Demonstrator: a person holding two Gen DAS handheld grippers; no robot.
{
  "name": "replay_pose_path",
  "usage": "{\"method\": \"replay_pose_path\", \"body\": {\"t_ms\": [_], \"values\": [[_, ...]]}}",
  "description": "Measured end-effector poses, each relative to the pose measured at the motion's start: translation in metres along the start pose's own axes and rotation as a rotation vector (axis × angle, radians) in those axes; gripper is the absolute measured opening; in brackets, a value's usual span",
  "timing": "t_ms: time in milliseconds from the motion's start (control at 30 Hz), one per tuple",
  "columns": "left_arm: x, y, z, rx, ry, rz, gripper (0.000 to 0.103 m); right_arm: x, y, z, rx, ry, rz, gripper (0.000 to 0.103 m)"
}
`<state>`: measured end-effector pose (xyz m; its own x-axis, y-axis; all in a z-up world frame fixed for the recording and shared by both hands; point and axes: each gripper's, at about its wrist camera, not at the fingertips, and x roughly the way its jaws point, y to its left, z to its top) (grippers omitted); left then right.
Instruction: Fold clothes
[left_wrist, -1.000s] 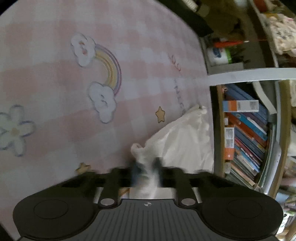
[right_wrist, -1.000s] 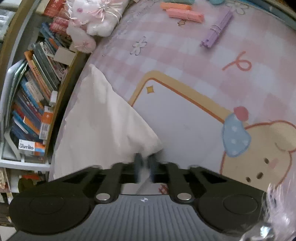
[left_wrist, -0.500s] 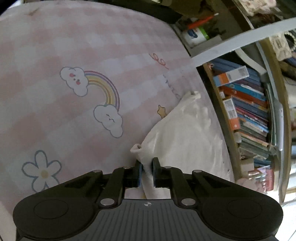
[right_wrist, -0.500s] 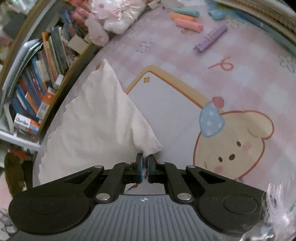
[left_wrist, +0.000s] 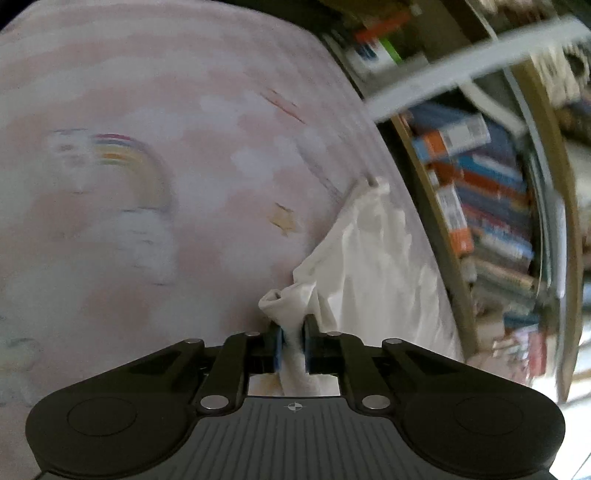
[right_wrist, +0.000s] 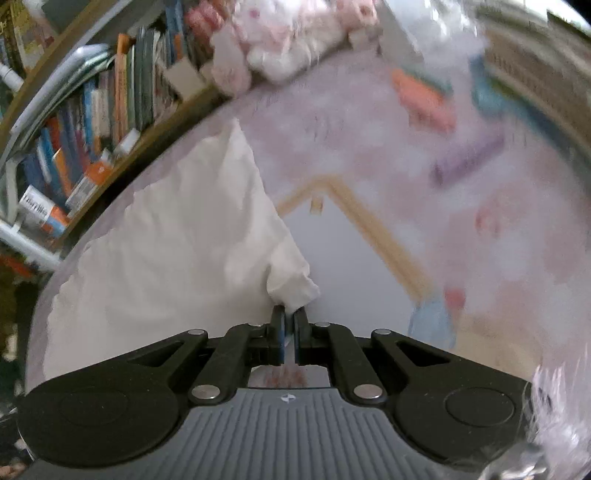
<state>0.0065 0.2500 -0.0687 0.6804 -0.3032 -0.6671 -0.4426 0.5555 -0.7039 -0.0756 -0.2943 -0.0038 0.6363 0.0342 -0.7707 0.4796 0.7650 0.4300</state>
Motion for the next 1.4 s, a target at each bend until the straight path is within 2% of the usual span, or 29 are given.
{"method": "replay_pose_path", "body": {"t_ms": [100,200,267,333,367,467,567,633,700,733,767,900,967,1100,1167,1333,1400], "values": [[0.008,-0.023,-0.006,0.057,0.004,-0.006,0.009,-0.005,-0.004,0.014,0.012,-0.069,-0.030,0.004],[-0.008,-0.043,-0.012,0.088,-0.045,-0.052,0.008,-0.006,-0.009,0.010,-0.011,-0.043,-0.029,0.004],[-0.033,-0.054,-0.021,0.139,-0.093,-0.101,0.008,-0.005,-0.012,0.004,-0.045,-0.023,-0.021,0.004],[-0.045,-0.052,-0.031,0.183,-0.118,-0.087,0.008,-0.003,-0.014,-0.002,-0.091,-0.008,-0.026,0.004],[-0.043,-0.046,-0.034,0.205,-0.111,-0.041,0.009,-0.001,-0.014,-0.005,-0.106,-0.002,-0.032,0.004],[-0.020,-0.013,-0.033,0.121,-0.027,0.066,0.011,0.002,-0.016,-0.010,-0.126,0.010,-0.034,0.005],[-0.021,-0.001,-0.036,0.067,-0.062,0.024,0.016,0.002,-0.014,-0.012,-0.160,0.008,-0.037,0.006],[-0.024,-0.003,-0.039,0.087,-0.069,0.027,0.020,0.002,-0.013,-0.012,-0.173,0.008,-0.042,0.006],[-0.035,-0.007,-0.046,0.118,-0.102,0.054,0.031,0.000,-0.012,-0.013,-0.185,0.008,-0.049,0.019],[-0.041,-0.009,-0.050,0.134,-0.119,0.067,0.039,-0.002,-0.011,-0.014,-0.194,0.002,-0.057,0.025],[-0.046,-0.010,-0.054,0.150,-0.136,0.080,0.047,-0.005,-0.011,-0.015,-0.203,-0.004,-0.064,0.034],[-0.069,-0.018,-0.068,0.212,-0.201,0.132,0.053,-0.016,-0.010,-0.024,-0.250,-0.026,-0.078,0.047],[-0.077,-0.021,-0.080,0.227,-0.218,0.148,0.064,-0.022,-0.007,-0.031,-0.288,-0.039,-0.081,0.052],[-0.089,-0.032,-0.107,0.300,-0.234,0.225,0.068,-0.035,0.004,-0.049,-0.373,-0.079,-0.082,0.071],[-0.093,-0.037,-0.121,0.343,-0.238,0.257,0.075,-0.041,0.011,-0.058,-0.412,-0.100,-0.081,0.079],[-0.096,-0.056,-0.160,0.474,-0.228,0.290,0.086,-0.047,0.031,-0.080,-0.510,-0.118,-0.054,0.084],[-0.094,-0.063,-0.164,0.532,-0.223,0.300,0.087,-0.048,0.040,-0.088,-0.555,-0.119,-0.037,0.085]]}}
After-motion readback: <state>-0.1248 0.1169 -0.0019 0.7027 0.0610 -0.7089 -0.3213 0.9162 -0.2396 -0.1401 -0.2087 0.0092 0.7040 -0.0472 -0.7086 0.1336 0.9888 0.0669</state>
